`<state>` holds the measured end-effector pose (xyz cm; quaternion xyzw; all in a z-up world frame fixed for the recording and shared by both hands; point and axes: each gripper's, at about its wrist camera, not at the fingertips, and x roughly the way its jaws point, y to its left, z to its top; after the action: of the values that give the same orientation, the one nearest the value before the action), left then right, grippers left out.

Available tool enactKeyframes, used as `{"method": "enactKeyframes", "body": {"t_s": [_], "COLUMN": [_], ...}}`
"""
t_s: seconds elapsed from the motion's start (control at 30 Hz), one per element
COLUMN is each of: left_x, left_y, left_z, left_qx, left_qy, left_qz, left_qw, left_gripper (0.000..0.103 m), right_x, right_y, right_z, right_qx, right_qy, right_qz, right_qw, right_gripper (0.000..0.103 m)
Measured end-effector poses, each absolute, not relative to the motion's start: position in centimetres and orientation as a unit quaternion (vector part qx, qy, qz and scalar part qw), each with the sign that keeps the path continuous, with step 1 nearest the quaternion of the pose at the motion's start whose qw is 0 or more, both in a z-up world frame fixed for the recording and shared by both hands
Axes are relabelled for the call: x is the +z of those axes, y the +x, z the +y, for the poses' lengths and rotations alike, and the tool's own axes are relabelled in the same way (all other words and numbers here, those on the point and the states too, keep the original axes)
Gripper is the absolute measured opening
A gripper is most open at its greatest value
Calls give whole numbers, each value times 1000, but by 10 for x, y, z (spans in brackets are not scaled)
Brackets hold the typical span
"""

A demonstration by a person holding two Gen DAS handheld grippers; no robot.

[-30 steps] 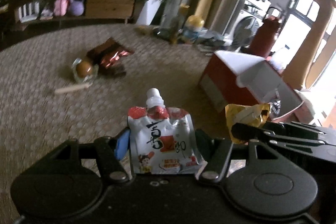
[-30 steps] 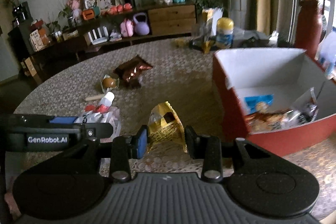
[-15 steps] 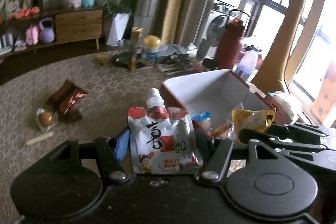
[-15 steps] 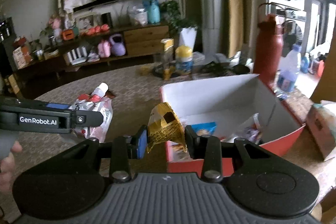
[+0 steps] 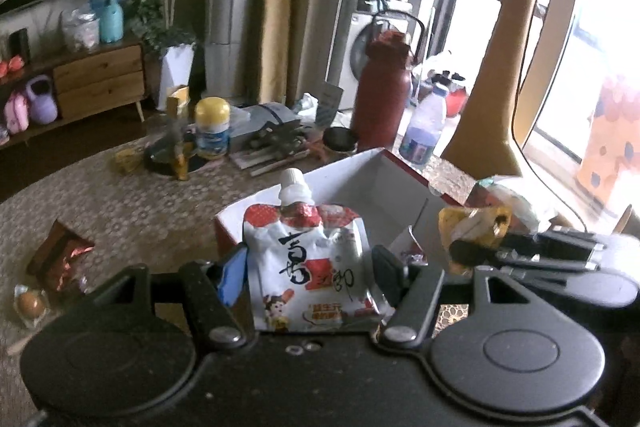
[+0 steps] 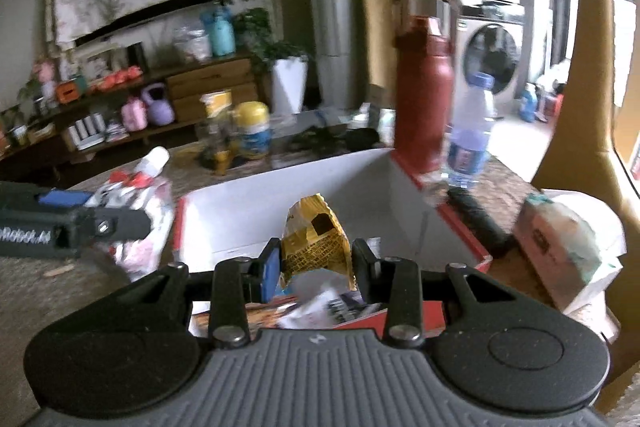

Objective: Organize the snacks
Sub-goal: 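Carry the white pouch and yellow bag with both grippers over the red box, then open both grippers to drop the pouch and yellow bag into the box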

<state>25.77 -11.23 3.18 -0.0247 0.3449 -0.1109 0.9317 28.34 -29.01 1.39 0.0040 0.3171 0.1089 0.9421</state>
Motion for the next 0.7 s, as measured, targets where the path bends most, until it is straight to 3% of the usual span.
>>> {"method": "enactKeyframes", "body": {"t_s": [0.7], "left_x": [-44], "left_y": [350], "left_z": [-168], "left_qx": [-110], "left_qy": [12], "left_qz": [409], "left_qw": [906], "left_gripper": [64], "right_x": [-63], "right_y": [370], "right_z": [-335], "right_qx": [42], "right_qy": [21], "right_qz": [381], "right_qw": [924], "right_gripper": [37]}}
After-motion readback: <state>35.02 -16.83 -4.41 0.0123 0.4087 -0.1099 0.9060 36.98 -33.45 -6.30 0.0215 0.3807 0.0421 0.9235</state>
